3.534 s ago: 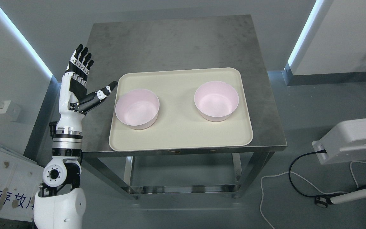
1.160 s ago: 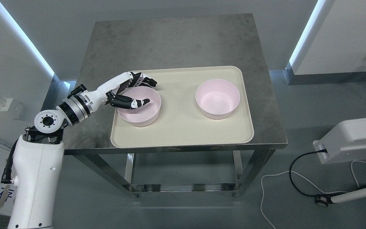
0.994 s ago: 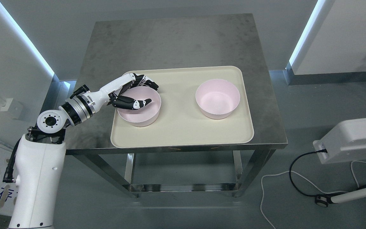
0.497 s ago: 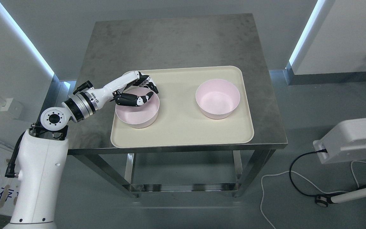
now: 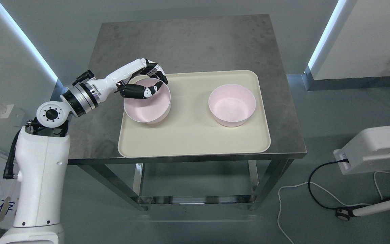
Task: Stack pink IKEA bowls on left shelf middle
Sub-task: 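Lift the pink bowl and lower it into the other pink bowl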
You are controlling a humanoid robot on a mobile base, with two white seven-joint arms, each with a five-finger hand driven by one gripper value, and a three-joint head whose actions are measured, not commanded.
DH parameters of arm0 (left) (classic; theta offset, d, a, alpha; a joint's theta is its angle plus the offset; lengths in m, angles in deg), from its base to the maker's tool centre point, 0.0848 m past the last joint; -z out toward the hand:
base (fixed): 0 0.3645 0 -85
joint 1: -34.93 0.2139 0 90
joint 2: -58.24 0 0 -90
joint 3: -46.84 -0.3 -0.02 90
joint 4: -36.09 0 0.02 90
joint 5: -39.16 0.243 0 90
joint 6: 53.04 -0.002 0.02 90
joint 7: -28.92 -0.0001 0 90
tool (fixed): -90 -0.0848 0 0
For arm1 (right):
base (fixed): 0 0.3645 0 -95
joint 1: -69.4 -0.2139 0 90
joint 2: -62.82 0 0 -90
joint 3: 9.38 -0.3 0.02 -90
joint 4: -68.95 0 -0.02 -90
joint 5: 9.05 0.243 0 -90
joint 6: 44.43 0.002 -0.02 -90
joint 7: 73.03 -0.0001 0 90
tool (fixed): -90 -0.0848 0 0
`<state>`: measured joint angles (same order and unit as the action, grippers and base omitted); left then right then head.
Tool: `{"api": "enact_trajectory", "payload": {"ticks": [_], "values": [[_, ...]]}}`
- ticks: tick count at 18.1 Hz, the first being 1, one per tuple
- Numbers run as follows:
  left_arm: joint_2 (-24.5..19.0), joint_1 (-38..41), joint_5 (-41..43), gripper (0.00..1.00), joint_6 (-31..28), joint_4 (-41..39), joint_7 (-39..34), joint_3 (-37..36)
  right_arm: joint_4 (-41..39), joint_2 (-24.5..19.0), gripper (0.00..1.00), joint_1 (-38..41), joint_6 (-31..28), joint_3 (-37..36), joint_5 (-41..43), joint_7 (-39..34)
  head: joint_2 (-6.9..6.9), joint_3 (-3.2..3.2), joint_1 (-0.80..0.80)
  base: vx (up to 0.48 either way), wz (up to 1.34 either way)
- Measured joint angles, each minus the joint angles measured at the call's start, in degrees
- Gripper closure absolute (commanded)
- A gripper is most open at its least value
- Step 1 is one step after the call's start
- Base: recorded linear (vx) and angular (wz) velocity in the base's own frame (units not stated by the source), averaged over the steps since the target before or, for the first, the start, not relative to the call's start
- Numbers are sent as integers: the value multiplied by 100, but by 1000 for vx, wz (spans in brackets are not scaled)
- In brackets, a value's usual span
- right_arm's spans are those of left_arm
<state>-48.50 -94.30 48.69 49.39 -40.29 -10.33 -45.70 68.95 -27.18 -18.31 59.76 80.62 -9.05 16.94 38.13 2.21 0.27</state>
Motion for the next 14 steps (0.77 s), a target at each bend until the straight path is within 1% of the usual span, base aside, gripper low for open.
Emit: {"api": "enact_trajectory", "payload": {"ticks": [3, 5, 9, 14], "values": [[180, -206, -15, 100, -4, -25, 18, 58, 0, 0, 0, 0, 0, 0, 0, 0, 0, 0, 0, 0, 0], [356, -392, -14, 100, -195, -40, 19, 22, 0, 0, 0, 0, 0, 0, 0, 0, 0, 0, 0, 0, 0], [768, -696, 101, 100, -503, -36, -97, -320, 0, 0, 0, 0, 0, 0, 0, 0, 0, 0, 0, 0, 0], [1115, -859, 359, 99, -571, 85, -864, -1106, 0, 0, 0, 0, 0, 0, 0, 0, 0, 0, 0, 0, 0]]}}
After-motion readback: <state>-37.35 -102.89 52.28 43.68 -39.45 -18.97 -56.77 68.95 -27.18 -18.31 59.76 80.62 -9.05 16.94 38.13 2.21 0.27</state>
